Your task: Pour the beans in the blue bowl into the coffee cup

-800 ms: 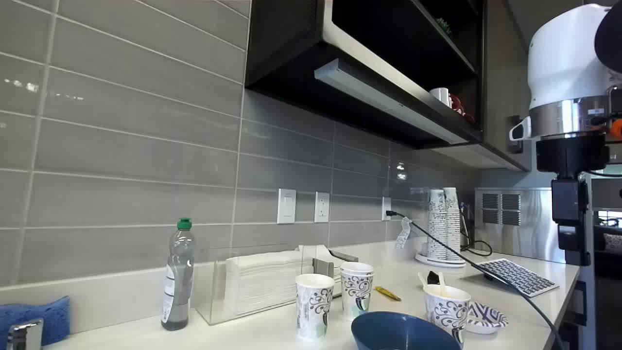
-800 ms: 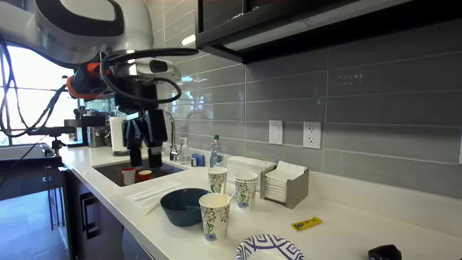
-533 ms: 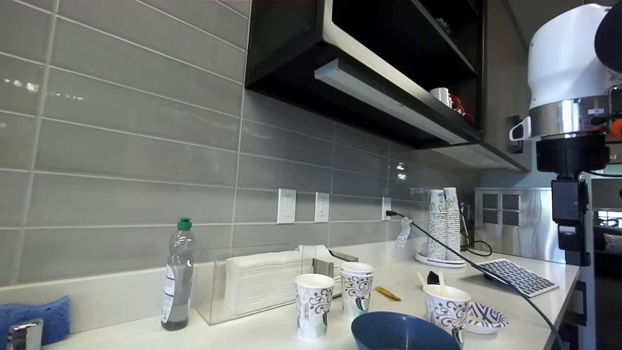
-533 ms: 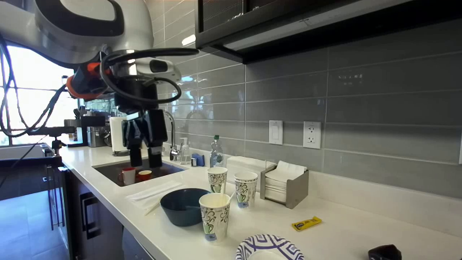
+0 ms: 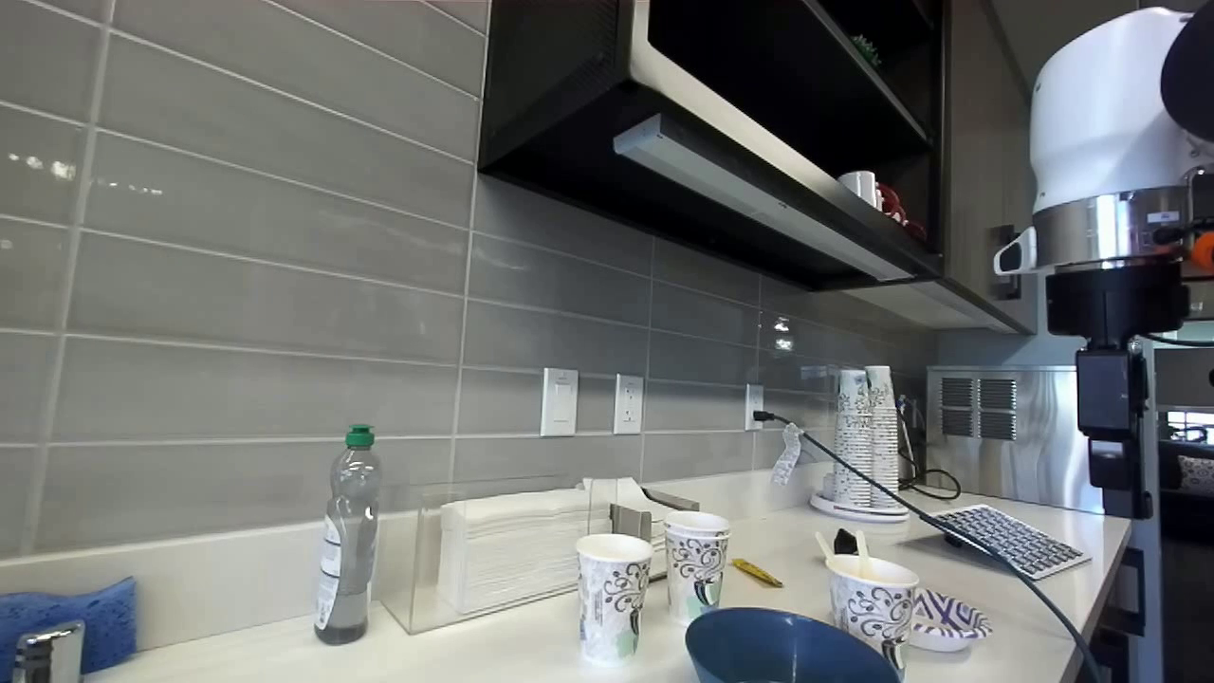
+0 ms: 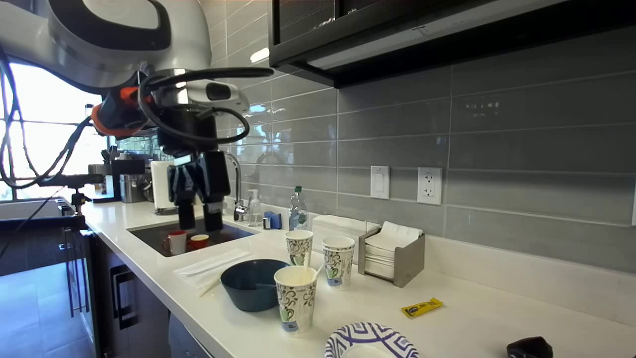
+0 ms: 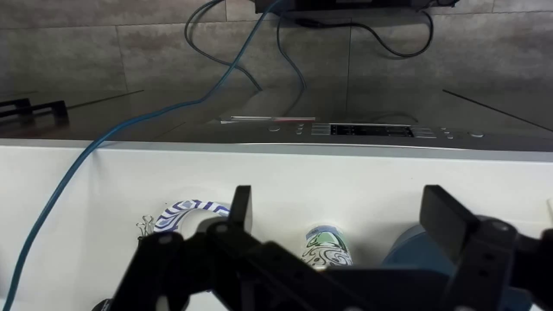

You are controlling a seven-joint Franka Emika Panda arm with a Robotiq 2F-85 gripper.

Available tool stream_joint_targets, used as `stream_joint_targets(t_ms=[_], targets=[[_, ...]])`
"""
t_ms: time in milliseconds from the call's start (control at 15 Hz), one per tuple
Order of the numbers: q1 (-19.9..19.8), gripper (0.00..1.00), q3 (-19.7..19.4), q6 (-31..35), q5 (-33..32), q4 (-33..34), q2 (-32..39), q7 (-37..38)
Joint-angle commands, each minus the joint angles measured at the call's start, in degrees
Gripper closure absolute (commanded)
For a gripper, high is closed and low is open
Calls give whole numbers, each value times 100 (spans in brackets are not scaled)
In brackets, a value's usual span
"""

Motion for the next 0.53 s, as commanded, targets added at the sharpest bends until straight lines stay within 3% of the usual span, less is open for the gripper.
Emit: stream_joint_targets(t_ms=[0, 467], targets=[[286, 0, -73, 321, 367, -160, 123, 182], [673, 0, -87, 994, 1781, -299, 699, 567]])
